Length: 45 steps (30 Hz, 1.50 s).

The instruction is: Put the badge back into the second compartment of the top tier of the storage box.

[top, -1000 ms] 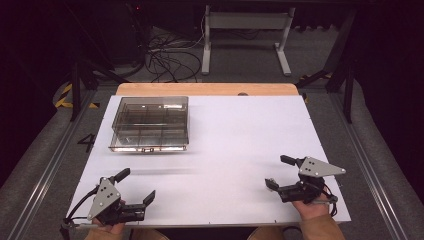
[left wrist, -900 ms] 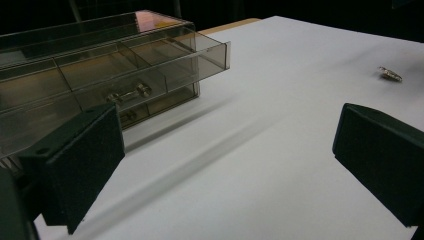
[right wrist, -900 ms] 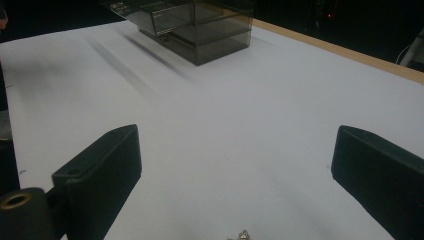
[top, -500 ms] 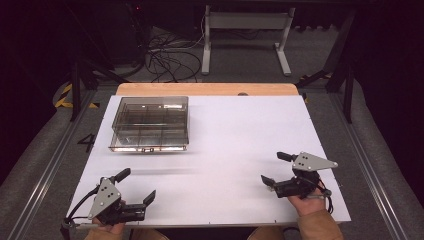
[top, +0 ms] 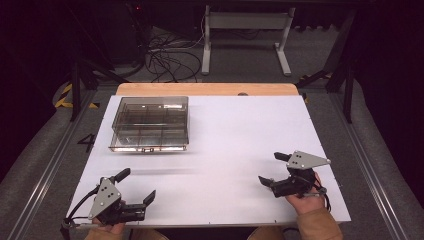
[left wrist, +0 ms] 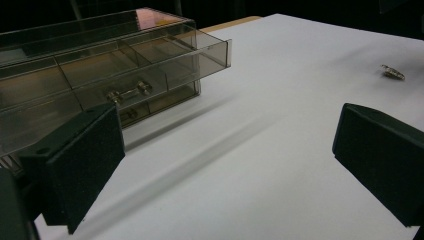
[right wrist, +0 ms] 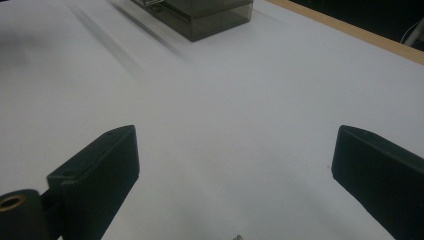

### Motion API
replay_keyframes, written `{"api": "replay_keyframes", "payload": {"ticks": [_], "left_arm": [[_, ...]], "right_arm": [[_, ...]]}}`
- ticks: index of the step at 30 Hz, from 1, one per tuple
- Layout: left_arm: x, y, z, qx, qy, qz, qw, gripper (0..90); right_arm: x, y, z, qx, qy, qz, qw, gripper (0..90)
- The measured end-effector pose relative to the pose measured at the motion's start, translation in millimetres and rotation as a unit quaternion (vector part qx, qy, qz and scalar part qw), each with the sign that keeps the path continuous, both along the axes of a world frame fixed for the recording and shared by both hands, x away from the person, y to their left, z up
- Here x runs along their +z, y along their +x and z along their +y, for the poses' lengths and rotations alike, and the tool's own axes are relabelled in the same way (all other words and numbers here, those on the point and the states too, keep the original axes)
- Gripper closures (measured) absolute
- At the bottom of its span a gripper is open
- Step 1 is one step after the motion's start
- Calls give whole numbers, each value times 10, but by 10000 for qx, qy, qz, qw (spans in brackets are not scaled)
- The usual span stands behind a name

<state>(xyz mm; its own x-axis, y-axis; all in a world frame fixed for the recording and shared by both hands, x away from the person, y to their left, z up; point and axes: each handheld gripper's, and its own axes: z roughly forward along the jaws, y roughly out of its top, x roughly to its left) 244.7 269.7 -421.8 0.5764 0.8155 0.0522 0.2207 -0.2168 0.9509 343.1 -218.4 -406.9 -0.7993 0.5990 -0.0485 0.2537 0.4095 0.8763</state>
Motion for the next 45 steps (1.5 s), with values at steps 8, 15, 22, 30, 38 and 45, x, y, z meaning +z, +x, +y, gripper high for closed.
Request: {"api": "replay_keyframes", "payload": {"ticks": [8,15,22,30,38,45], "left_arm": [[1,-3,1,7,-2,-10,10000,10],[0,-1,0,7,10,-10,10000,11],[0,-3,0,17,5,-10,10000,11],[-1,-2,0,17,4,-6,10000,11],[-3,2,-2,17,22,-3,10000,12],[-2,2,-2,17,19,-2,10000,13]], "right_arm": [[-35,-1,7,81,-107,338,9993,129],[-73,13,30,34,-340,686,9971,223],[-143,40,70,-194,-874,866,9922,303],[-194,66,61,-262,-1187,1161,9858,338],[-212,76,60,-293,-1445,1247,9812,358],[-228,88,86,-293,-1625,1359,9769,378]]}}
